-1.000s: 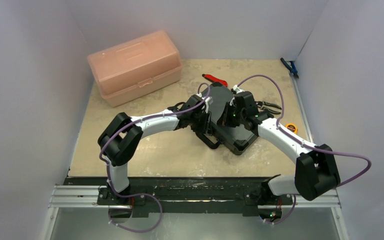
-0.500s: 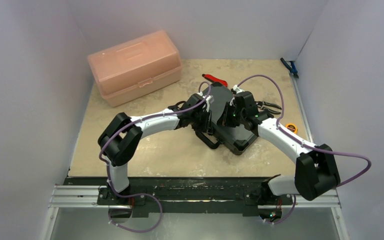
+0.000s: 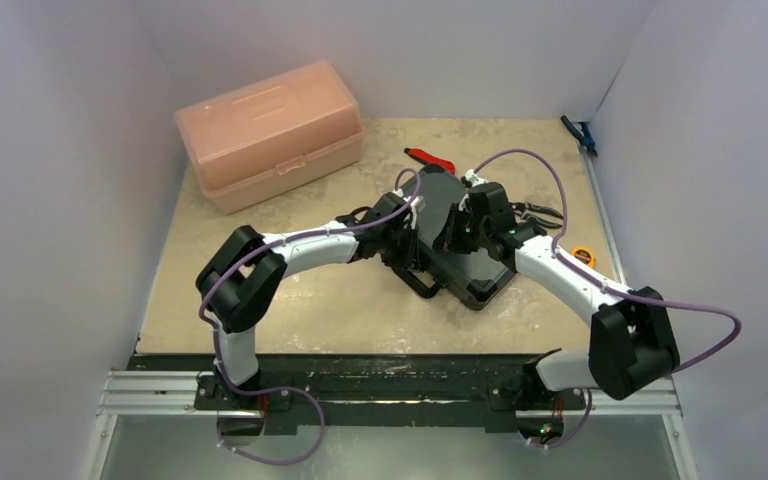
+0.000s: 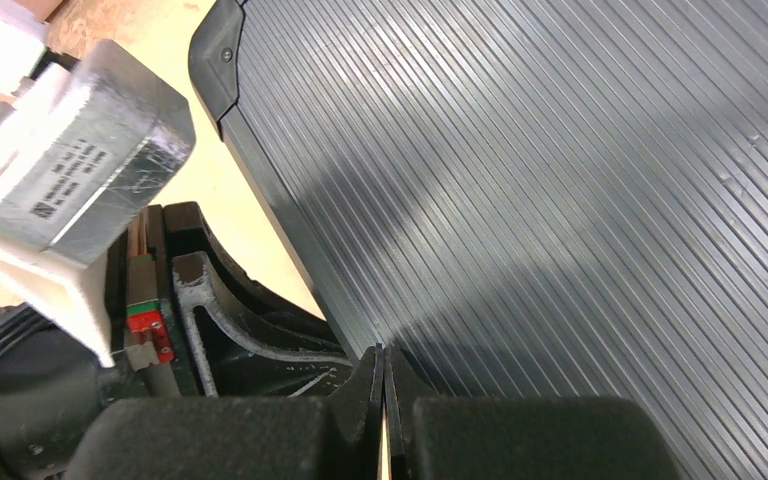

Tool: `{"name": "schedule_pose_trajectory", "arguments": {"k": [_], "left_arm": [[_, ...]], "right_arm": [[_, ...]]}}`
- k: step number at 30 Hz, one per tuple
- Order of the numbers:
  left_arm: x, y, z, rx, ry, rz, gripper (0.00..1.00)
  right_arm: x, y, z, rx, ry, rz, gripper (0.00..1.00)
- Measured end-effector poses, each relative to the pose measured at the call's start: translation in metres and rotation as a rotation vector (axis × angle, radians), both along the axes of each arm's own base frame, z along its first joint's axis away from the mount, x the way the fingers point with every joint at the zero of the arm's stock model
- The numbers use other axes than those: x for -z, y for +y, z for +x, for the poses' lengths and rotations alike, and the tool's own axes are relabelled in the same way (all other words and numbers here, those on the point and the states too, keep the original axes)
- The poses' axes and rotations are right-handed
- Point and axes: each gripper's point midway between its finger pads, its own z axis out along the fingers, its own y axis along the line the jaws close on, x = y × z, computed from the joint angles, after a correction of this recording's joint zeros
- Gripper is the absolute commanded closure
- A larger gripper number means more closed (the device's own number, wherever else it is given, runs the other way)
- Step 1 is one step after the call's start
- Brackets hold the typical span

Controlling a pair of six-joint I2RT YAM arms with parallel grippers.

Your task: Pack up texas hold em set

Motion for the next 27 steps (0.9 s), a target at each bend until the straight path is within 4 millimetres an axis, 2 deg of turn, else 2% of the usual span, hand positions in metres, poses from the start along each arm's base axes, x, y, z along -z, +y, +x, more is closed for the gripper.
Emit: {"name": "schedule_pose_trajectory", "arguments": {"k": [6, 27], "left_arm": [[0.012, 0.008, -0.005, -0.010, 0.014, 0.030, 0.93], [0.013, 0.009, -0.003, -0.015, 0.008, 0.033, 0.94]], "right_arm": [[0.000, 0.000, 0.000, -0.001, -0.002, 0.001, 1.00], [0.000, 0.000, 0.000, -0.001, -0.001, 0.001, 1.00]]}}
